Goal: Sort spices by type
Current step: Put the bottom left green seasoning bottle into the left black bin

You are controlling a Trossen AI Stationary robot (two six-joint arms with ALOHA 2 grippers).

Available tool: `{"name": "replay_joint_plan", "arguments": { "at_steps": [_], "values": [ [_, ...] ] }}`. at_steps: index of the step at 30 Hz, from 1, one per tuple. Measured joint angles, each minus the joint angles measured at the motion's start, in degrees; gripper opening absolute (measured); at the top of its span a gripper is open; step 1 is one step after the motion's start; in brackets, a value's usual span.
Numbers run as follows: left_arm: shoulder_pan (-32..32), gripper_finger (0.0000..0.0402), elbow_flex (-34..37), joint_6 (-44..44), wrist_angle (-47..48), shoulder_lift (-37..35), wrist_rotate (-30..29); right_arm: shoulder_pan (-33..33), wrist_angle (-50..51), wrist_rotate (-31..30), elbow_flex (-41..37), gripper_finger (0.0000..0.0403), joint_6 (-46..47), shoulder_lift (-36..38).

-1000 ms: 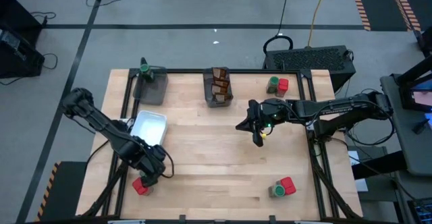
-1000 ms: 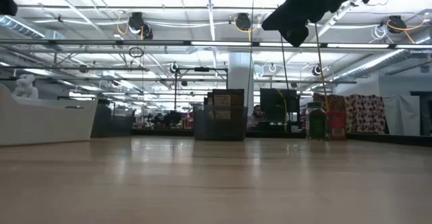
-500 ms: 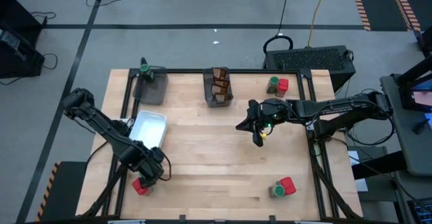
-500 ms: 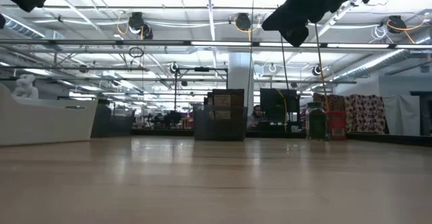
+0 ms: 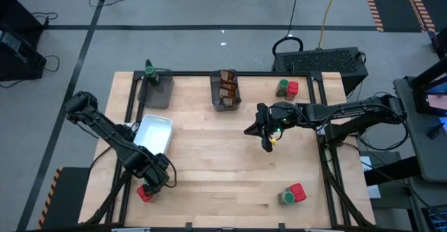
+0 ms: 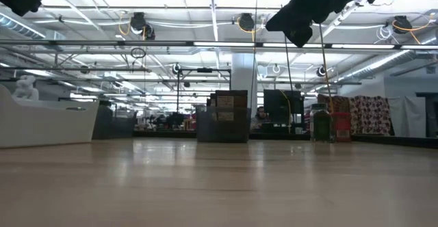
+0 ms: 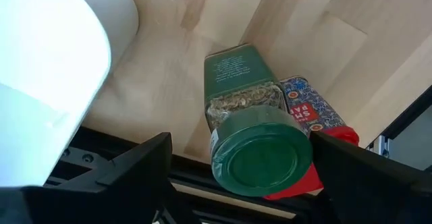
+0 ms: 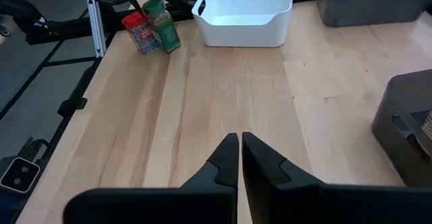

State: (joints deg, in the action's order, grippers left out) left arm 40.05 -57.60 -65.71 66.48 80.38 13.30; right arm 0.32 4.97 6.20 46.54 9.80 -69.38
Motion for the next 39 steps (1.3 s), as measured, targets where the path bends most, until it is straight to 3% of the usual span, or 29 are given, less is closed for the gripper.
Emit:
{"name": "replay_joint_plan", "arguments": {
  "at_steps": [12,26,39],
  "values": [
    [0.0,0.0343,0.0,0.0,0.1,0.0,0.1,0.0,0.0,0.0,0.0,0.0,0.0,0.0],
    [0.0,0.0208,-0.1,0.0,0.2,-0.1,0.7,0.0,0.0,0.0,0.0,0.0,0.0,0.0],
    [-0.6,0.0208,-2.5,2.0,0.0,-1.1,0.0,0.0,0.0,0.1,0.0,0.0,-0.1,0.0]
  ]
}}
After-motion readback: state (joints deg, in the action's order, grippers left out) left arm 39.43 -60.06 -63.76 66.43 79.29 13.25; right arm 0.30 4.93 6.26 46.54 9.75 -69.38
